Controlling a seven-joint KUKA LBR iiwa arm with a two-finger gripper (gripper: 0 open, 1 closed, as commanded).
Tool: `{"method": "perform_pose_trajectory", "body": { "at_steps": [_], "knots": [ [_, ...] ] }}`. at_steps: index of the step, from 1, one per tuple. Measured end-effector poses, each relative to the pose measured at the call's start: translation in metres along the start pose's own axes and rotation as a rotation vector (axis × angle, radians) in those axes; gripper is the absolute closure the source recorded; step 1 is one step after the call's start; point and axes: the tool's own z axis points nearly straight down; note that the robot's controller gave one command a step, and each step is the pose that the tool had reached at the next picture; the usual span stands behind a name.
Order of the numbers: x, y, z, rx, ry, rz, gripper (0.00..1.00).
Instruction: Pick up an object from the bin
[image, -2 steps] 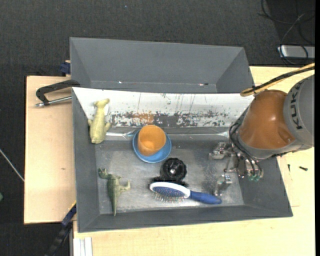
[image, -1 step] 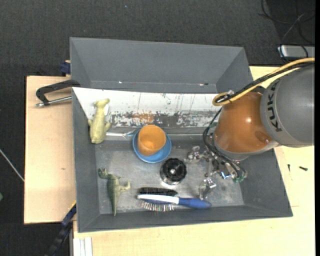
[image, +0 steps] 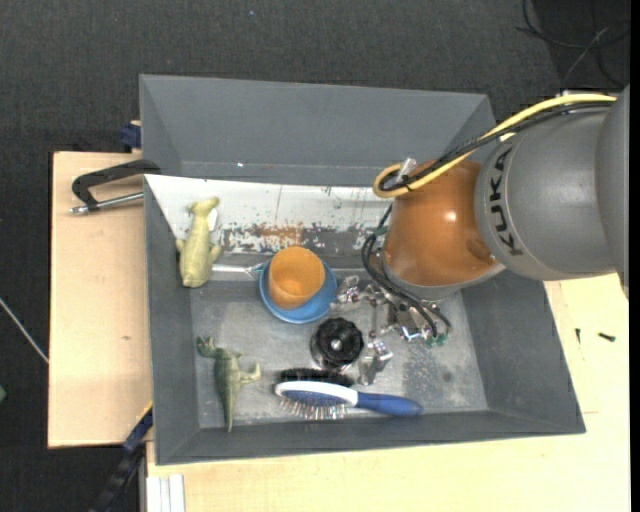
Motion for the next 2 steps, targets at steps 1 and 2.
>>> {"method": "perform_pose_trajectory", "body": {
  "at_steps": [1,2],
  "knots": [
    [-0.0159,0.0203,0.0302,0.005,0.003,-0.094,0.00],
    [-0.0185,0.0209,0.0277,0.005,-0.008,-0.094,1.00]
  ]
}}
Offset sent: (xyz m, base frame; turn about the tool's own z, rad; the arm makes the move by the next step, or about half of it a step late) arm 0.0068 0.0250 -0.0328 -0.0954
